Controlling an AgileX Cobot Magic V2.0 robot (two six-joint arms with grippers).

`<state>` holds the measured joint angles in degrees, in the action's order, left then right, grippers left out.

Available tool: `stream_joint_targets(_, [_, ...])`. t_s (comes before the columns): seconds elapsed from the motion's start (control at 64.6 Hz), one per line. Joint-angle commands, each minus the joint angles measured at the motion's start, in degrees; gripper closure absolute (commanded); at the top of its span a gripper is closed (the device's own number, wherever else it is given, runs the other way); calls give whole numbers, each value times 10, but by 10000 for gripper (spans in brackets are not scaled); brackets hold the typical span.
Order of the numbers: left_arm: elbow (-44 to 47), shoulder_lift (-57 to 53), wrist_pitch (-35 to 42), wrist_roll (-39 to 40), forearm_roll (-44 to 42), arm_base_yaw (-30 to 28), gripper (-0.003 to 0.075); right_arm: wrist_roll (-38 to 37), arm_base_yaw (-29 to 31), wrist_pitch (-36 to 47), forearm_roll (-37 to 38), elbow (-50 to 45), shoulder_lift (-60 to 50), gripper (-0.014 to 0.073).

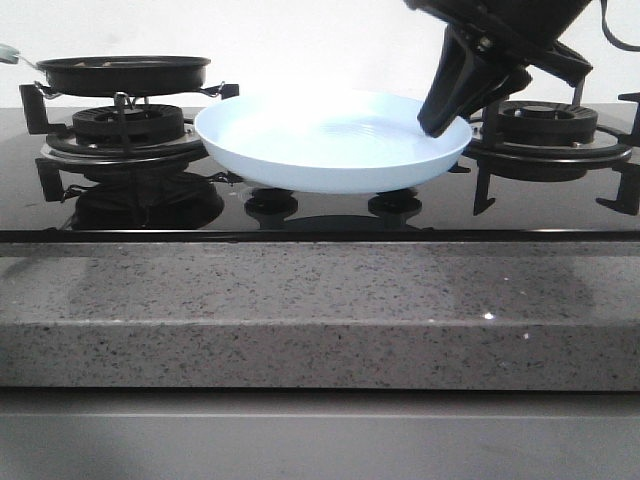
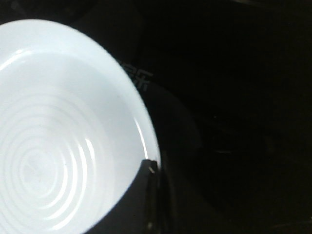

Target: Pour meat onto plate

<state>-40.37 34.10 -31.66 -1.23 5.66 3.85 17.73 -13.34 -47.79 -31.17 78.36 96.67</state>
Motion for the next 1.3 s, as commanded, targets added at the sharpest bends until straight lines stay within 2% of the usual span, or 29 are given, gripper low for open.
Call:
stream_joint_targets(0.0, [-15,4,44,1,5,-1,337,8,1,19,-18,11,-30,706])
stream_joint_targets(0.062, [-15,4,44,1,5,-1,323,8,1,19,-18,11,-30,706])
stream_joint_targets(0.294, [-15,10,43,1,5,-1,183,8,1,19,-18,11,-30,706])
stream_joint_targets(0.588, [-63,73,-33,1,-17,-1,183,8,1,19,-18,11,-30,706])
stream_joint_targets(1.036, [-154,215,-60,1,-32,-7,183,8,1,19,-18,11,-30,706])
stream_joint_targets(1.176, [-191,266,-66,1,-3,-59,183,8,1,19,-18,11,-30,706])
stream_joint_targets(1.284, [-210,308,-74,-44,74,-107,183,8,1,19,-18,11,-30,706])
